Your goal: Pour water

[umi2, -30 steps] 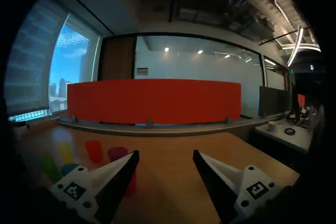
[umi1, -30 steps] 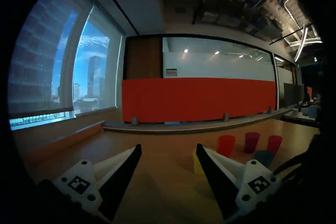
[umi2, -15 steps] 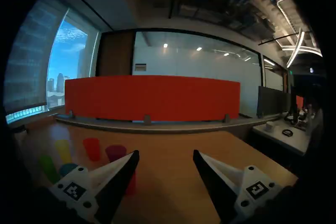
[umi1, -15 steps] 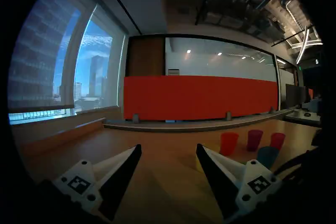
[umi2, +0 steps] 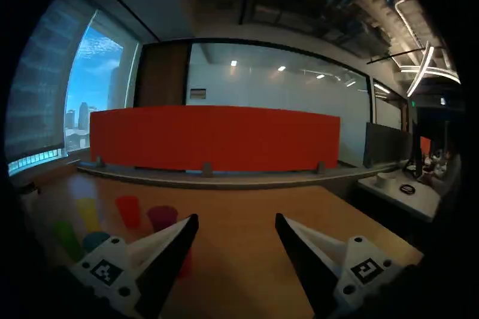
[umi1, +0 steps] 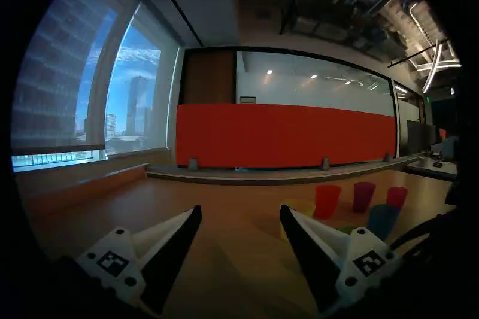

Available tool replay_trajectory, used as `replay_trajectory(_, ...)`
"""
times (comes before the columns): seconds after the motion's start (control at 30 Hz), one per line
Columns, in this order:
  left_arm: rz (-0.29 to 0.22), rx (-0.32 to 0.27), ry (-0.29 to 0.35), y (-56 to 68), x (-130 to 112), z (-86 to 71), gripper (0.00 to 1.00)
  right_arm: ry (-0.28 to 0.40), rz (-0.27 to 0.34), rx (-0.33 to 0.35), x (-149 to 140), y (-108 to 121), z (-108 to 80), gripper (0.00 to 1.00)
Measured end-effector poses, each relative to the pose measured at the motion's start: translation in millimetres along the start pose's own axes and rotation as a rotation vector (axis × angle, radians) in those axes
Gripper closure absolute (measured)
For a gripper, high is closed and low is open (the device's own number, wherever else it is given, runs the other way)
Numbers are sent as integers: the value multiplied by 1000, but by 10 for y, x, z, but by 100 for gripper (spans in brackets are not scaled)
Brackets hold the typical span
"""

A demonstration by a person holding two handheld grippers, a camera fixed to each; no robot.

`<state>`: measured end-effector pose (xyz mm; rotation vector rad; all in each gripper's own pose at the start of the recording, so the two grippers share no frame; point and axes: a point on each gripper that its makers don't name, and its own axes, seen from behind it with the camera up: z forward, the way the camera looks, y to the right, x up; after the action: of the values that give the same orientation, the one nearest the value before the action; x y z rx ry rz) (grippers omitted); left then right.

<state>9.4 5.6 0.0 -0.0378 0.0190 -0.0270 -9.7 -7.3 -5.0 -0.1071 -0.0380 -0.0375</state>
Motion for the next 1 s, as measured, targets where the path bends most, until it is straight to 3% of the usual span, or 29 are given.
replay_trajectory(1.0, 23, 9, -17, -14, -63, -4, 3, 6, 20, -12, 22, 103, -26, 1)
